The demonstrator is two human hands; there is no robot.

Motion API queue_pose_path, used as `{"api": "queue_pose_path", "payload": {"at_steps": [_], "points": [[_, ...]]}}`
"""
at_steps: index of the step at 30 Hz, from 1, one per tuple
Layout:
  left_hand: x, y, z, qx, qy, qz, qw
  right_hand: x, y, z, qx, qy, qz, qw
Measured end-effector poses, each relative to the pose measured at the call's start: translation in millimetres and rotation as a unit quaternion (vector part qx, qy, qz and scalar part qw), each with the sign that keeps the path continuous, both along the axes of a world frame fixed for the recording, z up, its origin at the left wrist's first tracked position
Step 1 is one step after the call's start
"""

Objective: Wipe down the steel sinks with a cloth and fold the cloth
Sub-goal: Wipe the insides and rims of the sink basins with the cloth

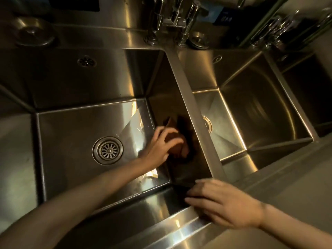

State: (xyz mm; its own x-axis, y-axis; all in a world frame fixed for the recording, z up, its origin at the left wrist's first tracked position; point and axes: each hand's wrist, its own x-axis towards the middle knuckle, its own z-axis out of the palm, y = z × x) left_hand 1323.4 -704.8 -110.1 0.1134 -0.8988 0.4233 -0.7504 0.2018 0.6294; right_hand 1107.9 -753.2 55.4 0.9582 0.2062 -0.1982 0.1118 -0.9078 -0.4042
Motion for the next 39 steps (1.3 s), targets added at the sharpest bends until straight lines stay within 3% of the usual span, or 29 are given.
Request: {"api": "queue_pose_path", "payload": {"at_steps": [3,5,7,9,11,13,17,20,24,25,28,30,32,34,36,39], "points": [[-3,-14,29,-0.015,0.050,0.062,0.997,15,-42,2,-0.046,0.019,0.038,0.998],[-17,-7,-6,0.062,0.027,0.063,0.996,30,-55,-10,-0.054,0.030,0.080,0.995],[-34,6,-48,0.198,-0.050,-0.021,0.979,39,-61,-21,-0.067,0.035,0.105,0.992],[-39,10,-77,0.309,-0.153,-0.127,0.930,43,-60,-23,-0.069,0.048,0.118,0.989],[-37,9,-91,0.345,-0.223,-0.167,0.896,45,-65,-18,-0.050,0.056,0.149,0.986],[-30,3,-89,0.333,-0.204,-0.140,0.910,51,-76,-11,-0.036,0.055,0.181,0.981],[-5,3,-87,0.450,-0.160,0.098,0.873,90,-100,-7,-0.063,0.007,0.220,0.973],[-8,-1,-95,0.519,-0.160,0.088,0.835,120,-106,-17,-0.064,0.009,0.273,0.960],[17,-33,-97,0.489,-0.091,0.083,0.863,131,-106,-26,-0.061,0.030,0.295,0.953],[25,-43,-88,0.441,-0.066,0.087,0.891,130,-107,-25,-0.059,0.035,0.290,0.954],[54,-59,-53,0.169,-0.045,0.108,0.979,130,-110,-25,-0.049,0.039,0.293,0.954],[64,-64,-36,0.009,-0.011,0.120,0.993,132,-111,-24,-0.036,0.036,0.302,0.952],[59,-70,-34,-0.018,0.012,0.147,0.989,132,-113,-25,-0.021,0.031,0.296,0.955],[51,-76,-60,0.046,0.021,0.179,0.983,130,-113,-27,0.002,0.028,0.286,0.958],[51,-78,-88,0.175,-0.007,0.172,0.969,129,-114,-29,0.009,0.028,0.276,0.961],[51,-77,-101,0.409,-0.076,0.118,0.902,130,-113,-30,-0.010,0.034,0.281,0.959]]}}
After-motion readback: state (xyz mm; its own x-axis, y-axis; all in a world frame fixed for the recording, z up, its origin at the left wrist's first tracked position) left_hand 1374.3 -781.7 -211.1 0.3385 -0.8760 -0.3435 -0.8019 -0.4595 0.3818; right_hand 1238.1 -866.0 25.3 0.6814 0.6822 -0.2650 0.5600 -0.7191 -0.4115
